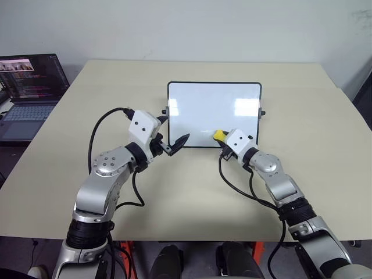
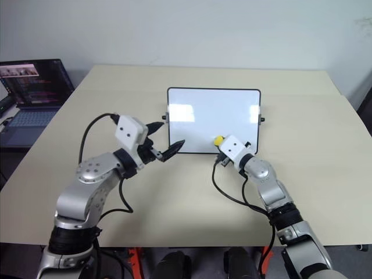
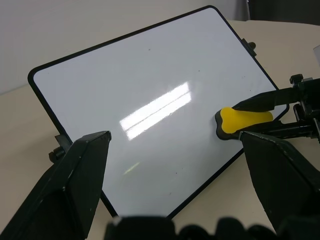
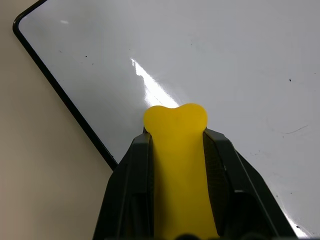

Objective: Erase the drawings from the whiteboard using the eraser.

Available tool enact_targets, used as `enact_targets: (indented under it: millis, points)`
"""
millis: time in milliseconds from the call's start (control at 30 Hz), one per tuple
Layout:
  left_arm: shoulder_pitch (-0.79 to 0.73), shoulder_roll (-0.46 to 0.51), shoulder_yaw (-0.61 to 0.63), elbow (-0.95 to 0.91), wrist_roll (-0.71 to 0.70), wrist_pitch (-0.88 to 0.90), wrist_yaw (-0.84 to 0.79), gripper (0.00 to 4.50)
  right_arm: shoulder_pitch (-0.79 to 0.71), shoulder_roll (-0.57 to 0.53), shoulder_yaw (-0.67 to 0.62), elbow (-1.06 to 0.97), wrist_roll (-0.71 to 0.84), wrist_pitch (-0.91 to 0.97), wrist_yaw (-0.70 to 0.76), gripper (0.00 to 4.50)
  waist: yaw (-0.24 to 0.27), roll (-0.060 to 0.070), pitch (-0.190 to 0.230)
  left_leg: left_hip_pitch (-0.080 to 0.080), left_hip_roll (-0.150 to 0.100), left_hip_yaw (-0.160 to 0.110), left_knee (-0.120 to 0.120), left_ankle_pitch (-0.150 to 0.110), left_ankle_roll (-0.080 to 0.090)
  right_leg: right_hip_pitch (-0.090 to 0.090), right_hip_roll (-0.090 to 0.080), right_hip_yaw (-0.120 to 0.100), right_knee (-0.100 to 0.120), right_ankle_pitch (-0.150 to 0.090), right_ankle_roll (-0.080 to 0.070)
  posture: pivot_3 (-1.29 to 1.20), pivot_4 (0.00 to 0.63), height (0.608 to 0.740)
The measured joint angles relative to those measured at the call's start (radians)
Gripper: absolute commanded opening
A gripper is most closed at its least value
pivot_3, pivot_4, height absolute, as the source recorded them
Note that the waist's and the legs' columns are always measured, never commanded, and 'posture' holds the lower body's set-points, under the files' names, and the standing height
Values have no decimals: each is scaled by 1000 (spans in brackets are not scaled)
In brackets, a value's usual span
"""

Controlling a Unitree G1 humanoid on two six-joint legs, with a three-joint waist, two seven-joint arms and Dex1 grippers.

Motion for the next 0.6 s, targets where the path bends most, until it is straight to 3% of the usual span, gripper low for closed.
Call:
enact_targets:
  millis: [367,600]
  points:
    - [1,0,0,8,0,0,-11,4500,7,0,-10,-47,12,65,5,1102,0,0,0,0,0,0,0,0,0,0,0,0,0,0,0,0,150,740]
    - [29,-7,0,-16,-3,5,-10,4500,87,-25,-74,-236,65,284,39,1102,-1,0,0,-2,0,-1,-1,0,0,-1,0,0,-3,0,0,0,150,740]
